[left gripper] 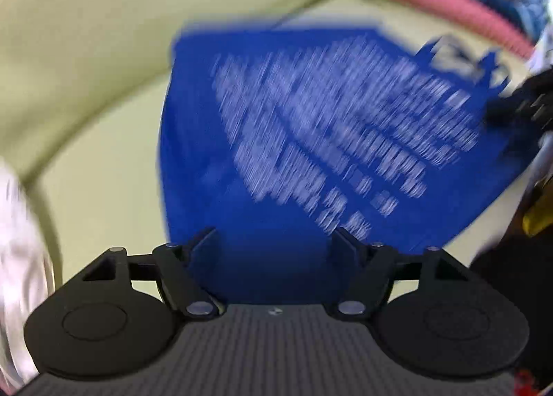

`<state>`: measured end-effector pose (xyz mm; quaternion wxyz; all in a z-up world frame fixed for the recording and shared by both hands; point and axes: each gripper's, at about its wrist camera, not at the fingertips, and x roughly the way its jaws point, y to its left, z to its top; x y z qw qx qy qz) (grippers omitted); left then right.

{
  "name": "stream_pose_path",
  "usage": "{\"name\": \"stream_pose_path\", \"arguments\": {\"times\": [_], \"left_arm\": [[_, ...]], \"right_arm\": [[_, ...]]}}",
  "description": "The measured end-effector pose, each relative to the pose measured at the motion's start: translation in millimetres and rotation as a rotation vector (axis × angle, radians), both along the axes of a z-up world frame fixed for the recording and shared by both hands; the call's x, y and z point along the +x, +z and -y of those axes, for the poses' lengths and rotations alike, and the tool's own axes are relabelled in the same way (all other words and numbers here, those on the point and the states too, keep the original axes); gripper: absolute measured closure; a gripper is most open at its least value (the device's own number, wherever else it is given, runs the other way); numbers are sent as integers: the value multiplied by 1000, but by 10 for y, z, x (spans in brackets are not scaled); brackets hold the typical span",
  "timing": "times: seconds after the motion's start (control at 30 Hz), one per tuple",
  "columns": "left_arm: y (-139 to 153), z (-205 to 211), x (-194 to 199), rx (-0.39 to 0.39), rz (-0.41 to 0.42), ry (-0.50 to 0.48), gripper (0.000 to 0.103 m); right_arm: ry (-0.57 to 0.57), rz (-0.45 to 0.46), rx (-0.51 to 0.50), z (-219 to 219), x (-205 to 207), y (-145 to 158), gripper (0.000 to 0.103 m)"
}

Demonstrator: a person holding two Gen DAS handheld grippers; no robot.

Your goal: Fold shopping bag

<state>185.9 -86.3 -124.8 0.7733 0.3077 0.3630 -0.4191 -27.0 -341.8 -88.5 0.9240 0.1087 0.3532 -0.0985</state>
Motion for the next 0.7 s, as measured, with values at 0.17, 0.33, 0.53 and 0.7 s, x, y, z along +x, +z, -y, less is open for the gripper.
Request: {"name": "stream_pose_path", "arguments": {"times": [0.17, 0.33, 0.53, 0.7], "left_arm": [[-128, -104, 31, -11, -10, 36, 26], [-139, -38, 75, -31, -27, 33, 21], [-52, 98, 45, -3, -47, 39, 21], [21, 276, -148, -5, -80, -11, 22]], "right_arm": [[-181, 11, -51, 127, -292, 31, 38], [-344, 44, 324, 612, -599, -422, 32], [-351, 46, 496, 797, -160, -716, 90], [-275, -4, 235, 995, 151, -402, 94]]}}
